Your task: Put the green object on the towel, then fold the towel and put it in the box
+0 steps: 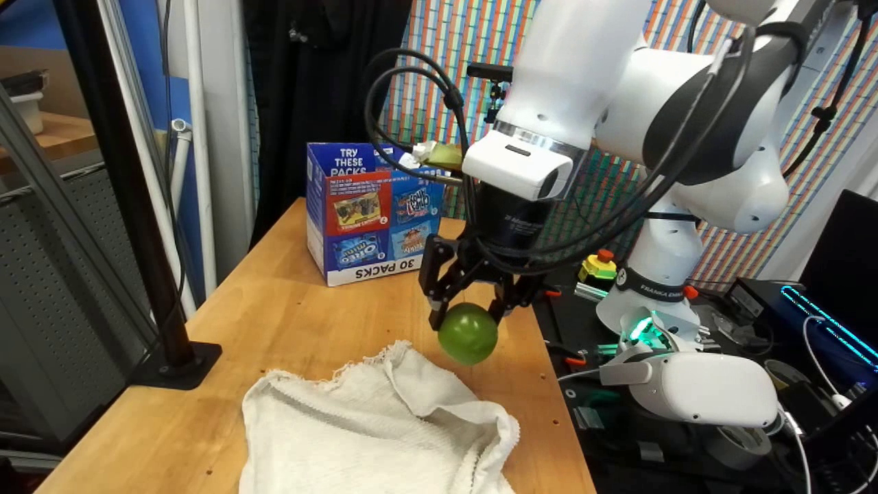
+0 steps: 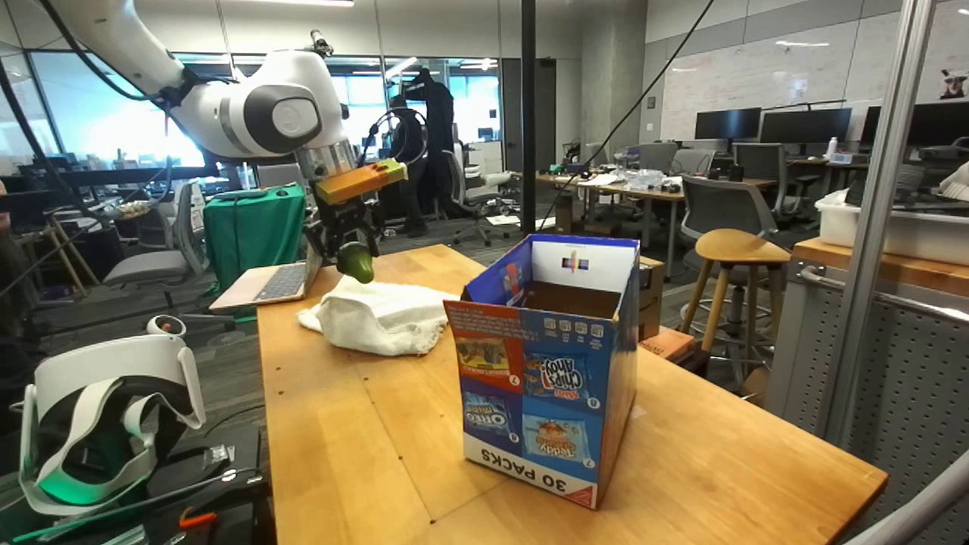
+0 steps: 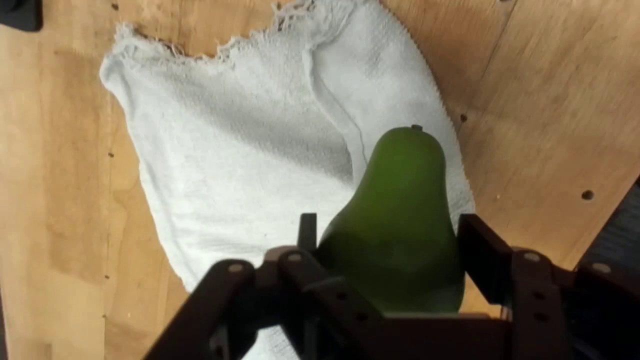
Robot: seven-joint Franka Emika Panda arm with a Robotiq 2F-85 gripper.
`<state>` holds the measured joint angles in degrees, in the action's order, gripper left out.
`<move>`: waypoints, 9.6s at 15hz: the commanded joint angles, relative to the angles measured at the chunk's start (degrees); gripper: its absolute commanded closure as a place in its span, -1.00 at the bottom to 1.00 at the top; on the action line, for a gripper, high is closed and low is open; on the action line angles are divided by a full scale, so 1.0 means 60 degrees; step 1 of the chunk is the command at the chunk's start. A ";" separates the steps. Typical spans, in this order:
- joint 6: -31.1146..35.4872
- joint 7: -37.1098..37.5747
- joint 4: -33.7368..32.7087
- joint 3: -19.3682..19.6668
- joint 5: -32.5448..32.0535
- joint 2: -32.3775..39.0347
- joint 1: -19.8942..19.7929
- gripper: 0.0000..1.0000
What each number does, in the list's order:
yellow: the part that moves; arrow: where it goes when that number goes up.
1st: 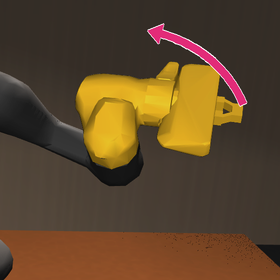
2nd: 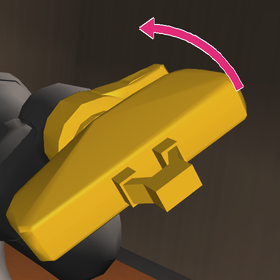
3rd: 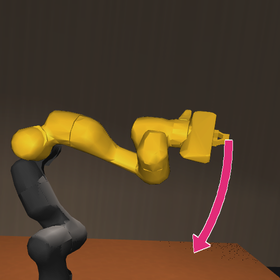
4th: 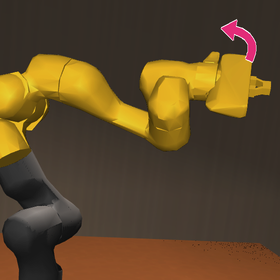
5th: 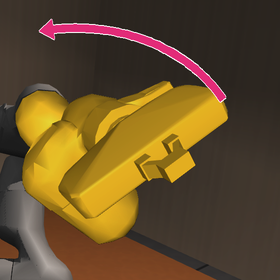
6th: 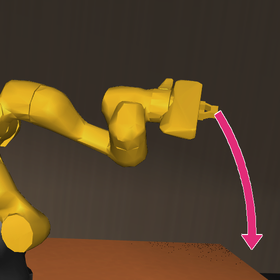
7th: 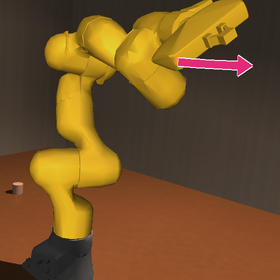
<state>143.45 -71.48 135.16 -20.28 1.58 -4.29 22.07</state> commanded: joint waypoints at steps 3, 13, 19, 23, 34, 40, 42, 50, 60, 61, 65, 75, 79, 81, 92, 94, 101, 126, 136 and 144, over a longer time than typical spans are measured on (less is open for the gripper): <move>-0.0217 0.0282 -0.1828 -0.0241 0.0528 0.1201 0.0256 0.08; -0.0348 0.1600 -0.3506 -0.0371 -0.0288 0.4043 0.0290 0.08; -0.0893 0.3444 -0.4145 -0.0115 -0.2161 0.5260 0.0882 0.08; -0.1427 0.4252 -0.4477 0.0035 -0.2810 0.5446 0.0815 -0.86; -0.2485 0.3676 -0.2388 0.0025 -0.1366 0.2456 -0.1534 -1.00; -0.1703 0.1069 -0.0284 -0.0112 0.1857 0.0204 -0.1489 -1.00; -0.1407 -0.0304 0.0115 -0.0023 0.3277 -0.0116 -0.1132 -1.00; -0.0457 -0.4529 0.0607 -0.0169 0.6312 0.0152 0.0174 -1.00; 0.0756 -0.5170 0.0342 -0.0584 0.5712 0.1252 0.0386 -1.00; 0.0951 -0.5016 0.0311 -0.0596 0.5398 0.1408 0.0369 -1.00; 0.1419 -0.4684 0.0264 -0.0611 0.4470 0.1852 0.0212 -0.87; 0.0689 -0.2915 0.0080 -0.0616 0.3399 0.1319 -0.0210 0.88; -0.0251 -0.3005 -0.0543 -0.0564 0.3930 0.0890 -0.0328 0.95; -0.0815 -0.2942 -0.1018 -0.0530 0.3901 0.0977 -0.0241 0.91; -0.2115 -0.2562 -0.3384 -0.0842 0.3680 0.2694 0.0052 0.90; -0.2099 -0.2247 -0.3871 -0.0819 0.3504 0.3164 0.0043 0.90; -0.1822 -0.0813 -0.5678 -0.0575 0.2324 0.4835 0.0094 0.90; -0.0391 0.5374 -0.3755 0.0965 -0.1628 0.4156 -0.2049 -0.99; -0.0160 0.5158 -0.2817 0.0325 -0.0297 0.3373 -0.2380 -1.00; 0.1765 0.6792 -0.2191 0.0824 -0.2868 0.3157 -0.1316 -1.00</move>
<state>149.69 -35.29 119.19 -17.70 -8.58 16.93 11.31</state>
